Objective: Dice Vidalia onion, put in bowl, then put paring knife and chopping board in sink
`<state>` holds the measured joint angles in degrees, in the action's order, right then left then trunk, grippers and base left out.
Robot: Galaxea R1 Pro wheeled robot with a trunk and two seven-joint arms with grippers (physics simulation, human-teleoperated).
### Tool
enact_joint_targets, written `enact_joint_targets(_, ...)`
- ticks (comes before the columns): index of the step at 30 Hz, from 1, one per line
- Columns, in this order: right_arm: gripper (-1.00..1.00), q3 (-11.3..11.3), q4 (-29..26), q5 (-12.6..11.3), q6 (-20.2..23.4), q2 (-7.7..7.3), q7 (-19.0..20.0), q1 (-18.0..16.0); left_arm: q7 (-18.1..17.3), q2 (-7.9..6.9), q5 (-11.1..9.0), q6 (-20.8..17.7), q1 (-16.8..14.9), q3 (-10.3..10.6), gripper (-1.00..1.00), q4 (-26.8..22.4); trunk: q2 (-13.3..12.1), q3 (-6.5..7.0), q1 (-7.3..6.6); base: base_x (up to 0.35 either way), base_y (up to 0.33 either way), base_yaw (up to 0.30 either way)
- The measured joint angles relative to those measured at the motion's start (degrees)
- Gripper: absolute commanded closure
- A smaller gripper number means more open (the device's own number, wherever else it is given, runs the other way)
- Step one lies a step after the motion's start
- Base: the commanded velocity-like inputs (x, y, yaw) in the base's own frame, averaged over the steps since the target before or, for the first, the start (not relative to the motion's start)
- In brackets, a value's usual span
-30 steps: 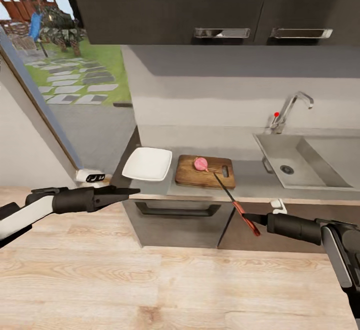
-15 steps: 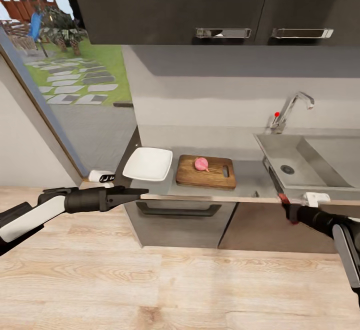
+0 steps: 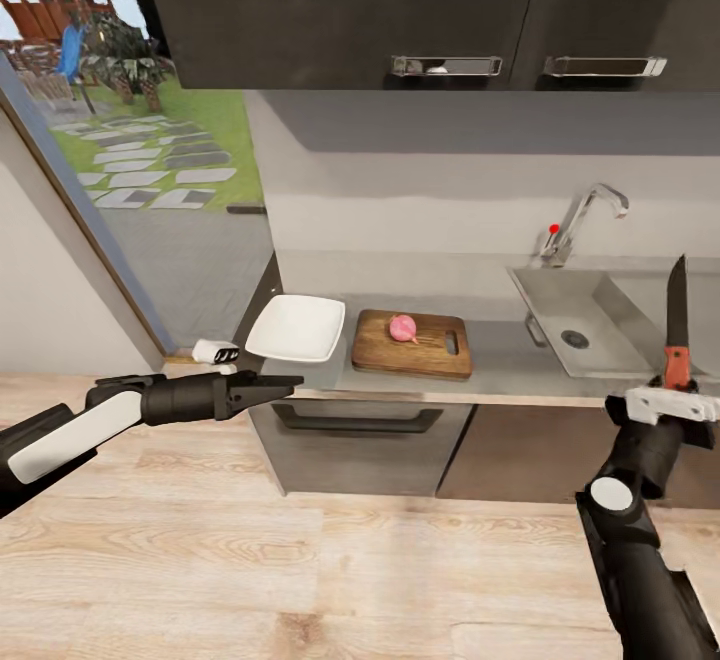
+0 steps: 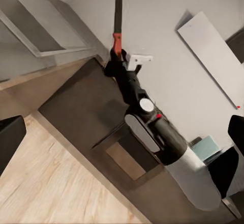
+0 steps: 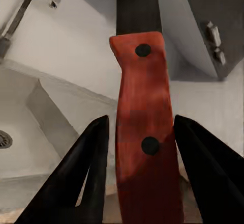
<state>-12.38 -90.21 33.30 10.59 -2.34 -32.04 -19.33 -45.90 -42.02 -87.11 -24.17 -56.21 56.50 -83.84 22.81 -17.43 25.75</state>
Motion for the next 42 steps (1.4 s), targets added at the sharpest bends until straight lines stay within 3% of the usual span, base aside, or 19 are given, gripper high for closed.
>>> enact_joint_targets(1,1.0,0.8,0.0,5.6,-0.9,2.25,-3.5,1.0,0.0,-0.01,0.0,0.1,0.0,0.0,-1.0,0.0,0.0,0.0,0.0,0.0,0.0,0.0)
enact_joint_targets(2,1.0,2.5,0.5,14.8,-1.5,6.14,-7.3,3.3,0.0,-0.07,0.0,0.1,0.0,0.0,-1.0,0.0,0.0,-0.01,0.0,0.0,0.0,0.0)
enact_joint_targets(3,1.0,3.2,0.7,17.8,-1.6,7.77,-8.3,4.1,-0.1,-0.12,0.0,0.1,0.0,0.0,-1.0,0.0,0.0,0.0,0.0,0.0,0.0,0.0)
enact_joint_targets(4,1.0,4.0,1.2,22.5,-1.5,9.85,-9.6,5.4,-0.1,-0.2,0.0,0.2,0.0,-0.1,-1.0,0.0,0.0,0.0,0.0,0.0,0.0,0.0)
enact_joint_targets(6,1.0,4.8,2.1,28.0,-0.9,12.02,-10.6,7.1,-0.1,-0.25,0.0,0.2,0.0,0.0,-1.0,0.1,0.0,0.0,0.0,0.0,0.0,0.0)
enact_joint_targets(8,1.0,5.4,4.2,33.1,0.8,12.29,-11.4,8.8,-0.1,-0.27,-0.1,0.3,0.0,0.0,-1.0,0.1,0.0,0.0,0.0,0.007,0.0,0.0)
enact_joint_targets(14,1.0,5.8,7.4,41.4,2.8,12.29,-11.9,14.1,0.2,-0.13,-0.1,0.3,0.0,0.0,-1.0,0.2,0.0,0.0,-0.01,0.115,0.001,0.0)
enact_joint_targets(17,1.0,5.8,7.6,43.6,3.4,12.28,-11.9,15.6,0.2,-0.12,-0.1,0.4,0.0,0.0,-1.0,0.2,0.0,0.0,-0.02,0.208,0.074,0.0)
enact_joint_targets(22,1.0,5.8,8.3,44.6,3.9,12.28,-12.4,17.0,0.9,-0.13,-0.1,0.4,0.0,0.0,-1.0,0.2,0.0,0.0,-0.03,0.275,0.143,0.0)
enact_joint_targets(27,1.0,5.9,8.5,44.7,5.6,12.28,-14.2,18.0,1.1,-0.07,0.0,0.3,0.0,0.0,-1.0,0.2,0.0,0.0,-0.02,0.271,0.195,0.0)
enact_joint_targets(30,1.0,8.2,10.7,44.7,9.0,12.28,-15.9,18.3,1.0,-0.11,0.0,0.4,0.0,0.0,-1.0,0.2,0.0,0.0,-0.02,0.217,0.244,0.0)
enact_joint_targets(34,1.0,9.7,11.5,44.5,12.3,12.28,-16.0,18.3,1.0,-0.06,0.0,0.4,0.0,0.0,-1.0,0.2,0.0,0.0,-0.02,0.227,0.239,0.0)
enact_joint_targets(42,1.0,10.8,12.3,43.7,12.4,12.28,-12.2,18.3,1.1,0.13,-0.1,0.4,0.0,0.0,-1.0,0.2,0.0,0.0,-0.02,0.239,0.075,0.0)
